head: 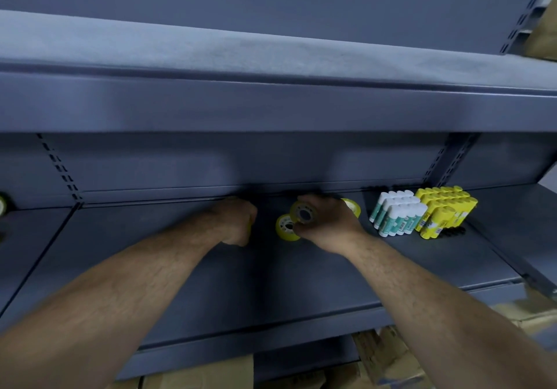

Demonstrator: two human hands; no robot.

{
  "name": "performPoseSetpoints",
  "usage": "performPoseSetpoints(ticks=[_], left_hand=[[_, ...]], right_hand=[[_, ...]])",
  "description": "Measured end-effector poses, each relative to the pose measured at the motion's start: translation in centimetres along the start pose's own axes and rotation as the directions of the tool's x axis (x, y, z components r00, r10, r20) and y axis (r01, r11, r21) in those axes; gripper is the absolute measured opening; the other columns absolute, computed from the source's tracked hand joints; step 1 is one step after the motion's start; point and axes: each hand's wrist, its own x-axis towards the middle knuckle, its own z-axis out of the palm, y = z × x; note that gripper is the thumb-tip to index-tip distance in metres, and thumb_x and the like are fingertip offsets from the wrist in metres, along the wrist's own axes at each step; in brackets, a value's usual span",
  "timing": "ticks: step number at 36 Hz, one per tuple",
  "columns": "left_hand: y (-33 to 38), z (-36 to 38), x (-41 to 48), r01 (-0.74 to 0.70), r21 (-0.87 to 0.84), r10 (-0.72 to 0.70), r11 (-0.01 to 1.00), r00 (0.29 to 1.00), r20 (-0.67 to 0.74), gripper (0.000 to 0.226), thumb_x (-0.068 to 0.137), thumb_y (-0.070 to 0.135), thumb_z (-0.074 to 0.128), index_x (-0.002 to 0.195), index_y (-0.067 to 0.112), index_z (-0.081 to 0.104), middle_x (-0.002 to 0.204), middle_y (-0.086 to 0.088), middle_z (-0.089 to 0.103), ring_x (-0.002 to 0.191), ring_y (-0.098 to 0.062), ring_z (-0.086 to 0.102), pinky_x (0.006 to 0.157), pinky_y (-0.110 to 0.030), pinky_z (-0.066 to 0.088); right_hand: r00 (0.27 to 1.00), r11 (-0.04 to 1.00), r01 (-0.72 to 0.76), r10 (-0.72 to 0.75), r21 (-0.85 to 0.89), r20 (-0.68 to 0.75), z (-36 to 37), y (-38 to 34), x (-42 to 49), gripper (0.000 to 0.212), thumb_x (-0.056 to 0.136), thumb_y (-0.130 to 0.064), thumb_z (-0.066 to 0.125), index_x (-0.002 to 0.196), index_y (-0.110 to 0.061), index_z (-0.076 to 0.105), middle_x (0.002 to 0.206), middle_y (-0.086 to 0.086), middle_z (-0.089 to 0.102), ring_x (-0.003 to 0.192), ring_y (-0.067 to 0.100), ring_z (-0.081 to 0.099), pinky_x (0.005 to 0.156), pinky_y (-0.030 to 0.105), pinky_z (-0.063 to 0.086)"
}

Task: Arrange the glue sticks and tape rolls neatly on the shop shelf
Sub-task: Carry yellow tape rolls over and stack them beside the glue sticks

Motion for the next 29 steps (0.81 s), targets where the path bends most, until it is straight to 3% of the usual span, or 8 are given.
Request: performPoseSetpoints(ticks=[3,6,9,16,19,29], left_hand=[[0.1,-0.1,-0.1,0.003,0.003,-0.003,1.0,1.0,0.005,0.021,0.076,0.014,0.066,0.096,0.021,0.067,0.094,0.0,0.064,0.083,-0.018,0.061,0.063,-0.022,0.045],[0.2,-0.1,0.2,-0.002,0.024,0.002,1.0,1.0,0.001,0.017,0.076,0.016,0.066,0.092,0.022,0.066,0.091,0.001,0.063,0.081,-0.018,0.061,0.066,-0.023,0.048],[0.1,0.0,0.6,-0.005,0.048,0.004,0.999,1.0,0.022,0.016,0.076,0.018,0.066,0.092,0.021,0.069,0.092,-0.001,0.066,0.081,-0.017,0.063,0.068,-0.025,0.053],[-0.2,0.3,1.1,-0.036,0.091,0.033,0.995,0.999,0.031,0.003,0.077,0.022,0.065,0.078,0.02,0.064,0.081,0.003,0.061,0.075,-0.015,0.059,0.062,-0.023,0.046],[-0.1,0.3,1.2,-0.042,0.097,0.04,0.994,0.999,0.024,0.019,0.077,0.02,0.066,0.063,0.021,0.053,0.069,0.006,0.052,0.07,-0.015,0.056,0.061,-0.023,0.043],[0.1,0.4,1.0,-0.04,0.083,0.04,0.996,0.999,-0.006,0.021,0.079,0.021,0.068,0.065,0.022,0.052,0.067,0.006,0.05,0.067,-0.014,0.052,0.061,-0.022,0.04]], right_hand=[[1.0,1.0,-0.002,0.002,0.002,-0.003,0.1,0.1,0.2,0.061,0.076,-0.042,0.075,0.134,-0.035,0.057,0.128,-0.009,0.062,0.11,0.012,0.058,0.074,0.018,0.039],[1.0,1.0,-0.026,0.026,0.01,0.0,0.2,0.2,0.2,0.063,0.075,-0.041,0.075,0.135,-0.036,0.056,0.127,-0.01,0.061,0.112,0.013,0.059,0.079,0.02,0.041],[1.0,0.999,-0.025,0.025,0.019,-0.008,0.4,0.3,0.3,0.06,0.071,-0.045,0.074,0.128,-0.037,0.059,0.123,-0.011,0.063,0.107,0.012,0.061,0.075,0.02,0.04],[1.0,0.999,0.005,-0.006,-0.033,-0.013,0.3,0.5,0.4,0.065,0.074,-0.045,0.074,0.136,-0.036,0.056,0.132,-0.009,0.061,0.116,0.014,0.058,0.087,0.023,0.046],[1.0,0.998,0.021,-0.022,-0.059,-0.013,0.3,0.2,0.5,0.053,0.076,-0.042,0.073,0.127,-0.035,0.059,0.124,-0.007,0.063,0.113,0.017,0.059,0.088,0.029,0.05],[0.999,0.999,0.029,-0.03,-0.045,-0.027,0.4,-0.2,0.5,0.05,0.076,-0.04,0.074,0.124,-0.032,0.061,0.122,-0.008,0.063,0.108,0.015,0.06,0.09,0.03,0.051]])
